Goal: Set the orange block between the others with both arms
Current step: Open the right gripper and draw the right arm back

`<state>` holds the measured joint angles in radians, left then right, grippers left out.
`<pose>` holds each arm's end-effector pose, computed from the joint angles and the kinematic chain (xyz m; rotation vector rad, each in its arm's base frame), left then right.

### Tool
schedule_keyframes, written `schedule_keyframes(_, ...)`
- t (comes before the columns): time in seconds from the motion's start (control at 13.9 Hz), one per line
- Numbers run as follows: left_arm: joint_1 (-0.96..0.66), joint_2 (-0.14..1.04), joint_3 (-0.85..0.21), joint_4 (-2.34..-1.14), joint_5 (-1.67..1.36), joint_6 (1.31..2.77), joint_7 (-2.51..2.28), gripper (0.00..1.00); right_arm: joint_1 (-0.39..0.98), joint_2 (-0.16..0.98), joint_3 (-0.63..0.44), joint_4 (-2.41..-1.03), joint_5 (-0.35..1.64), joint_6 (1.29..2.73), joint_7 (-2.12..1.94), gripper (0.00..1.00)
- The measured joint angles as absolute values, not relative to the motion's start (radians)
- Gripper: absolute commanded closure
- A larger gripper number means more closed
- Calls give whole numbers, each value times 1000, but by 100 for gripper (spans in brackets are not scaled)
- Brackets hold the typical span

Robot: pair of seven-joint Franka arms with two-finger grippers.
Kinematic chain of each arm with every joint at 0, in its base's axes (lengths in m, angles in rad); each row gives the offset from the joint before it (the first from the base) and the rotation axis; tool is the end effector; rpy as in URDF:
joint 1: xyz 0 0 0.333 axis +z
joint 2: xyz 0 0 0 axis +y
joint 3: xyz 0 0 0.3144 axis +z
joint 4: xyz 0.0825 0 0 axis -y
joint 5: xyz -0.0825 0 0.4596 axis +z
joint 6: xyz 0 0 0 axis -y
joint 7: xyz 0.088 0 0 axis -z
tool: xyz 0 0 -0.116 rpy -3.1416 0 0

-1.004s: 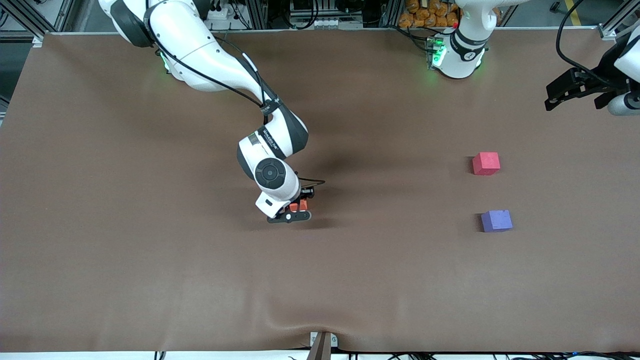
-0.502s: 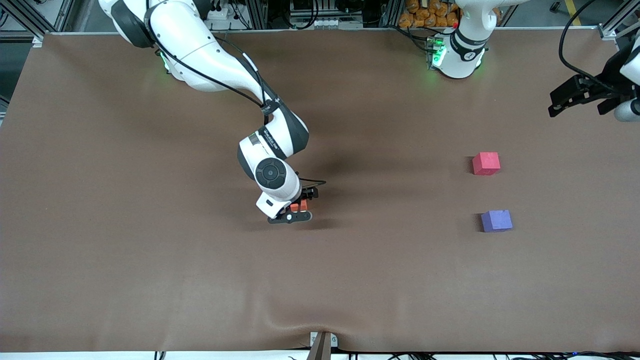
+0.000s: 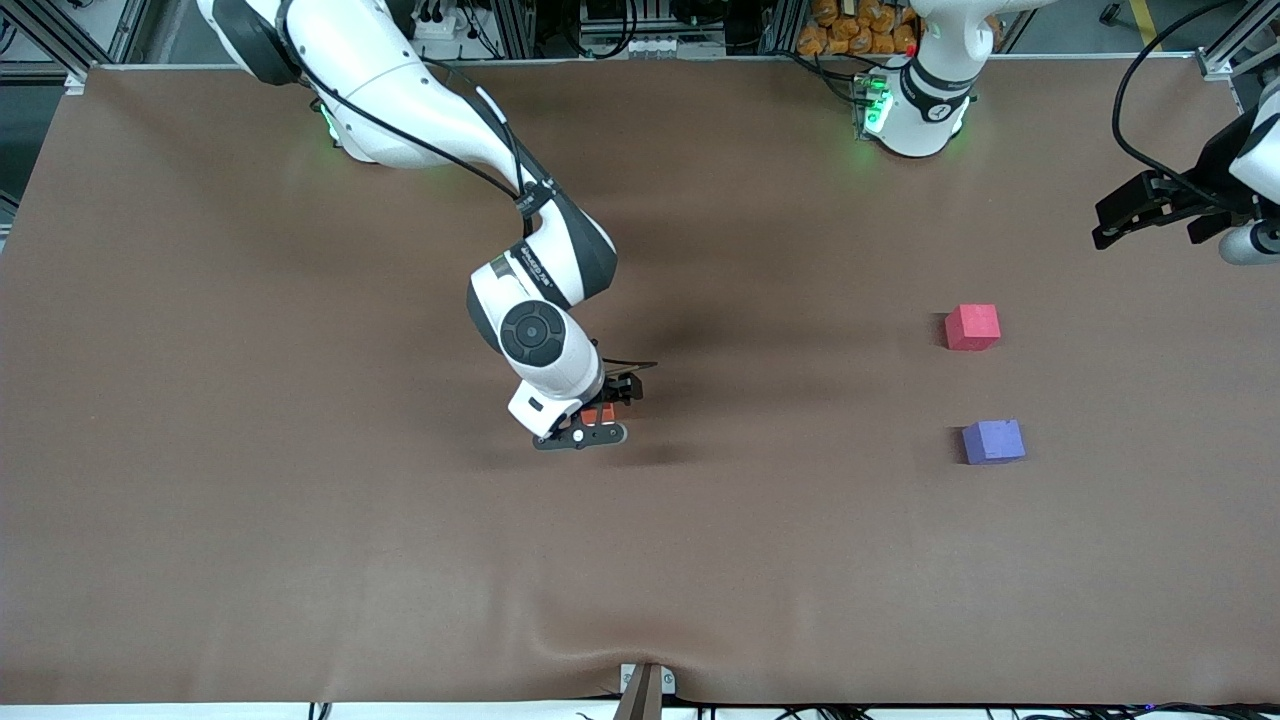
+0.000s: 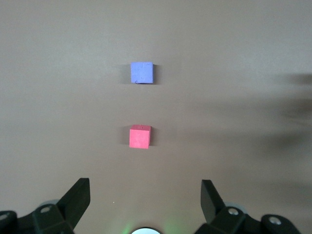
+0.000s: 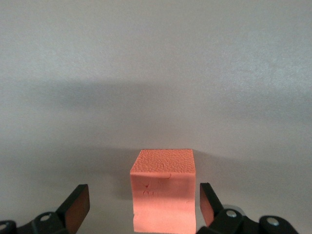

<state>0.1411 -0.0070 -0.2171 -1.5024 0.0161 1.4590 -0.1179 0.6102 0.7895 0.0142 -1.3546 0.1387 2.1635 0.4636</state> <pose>0.6145 -0.0452 0.6456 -3.1194 -0.0678 0.0541 0.6486 0.4729 0.2021 -3.0207 -0.1209 0.0736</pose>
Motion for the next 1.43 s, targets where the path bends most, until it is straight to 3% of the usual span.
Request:
schedule_keyframes(0.29,141,-7,-217,-1507,16,1469,-118,0,582,786,0,-1323,139,2147,439,0)
schedule_keyframes(1.22,140,-9,-229,-1505,16,1479,-118,0,218,792,-11,-1285,138,2146,-1,0)
schedule_keyframes(1.43,140,-9,-230,-1505,16,1479,-118,0,108,773,-11,-1269,138,2066,-84,0)
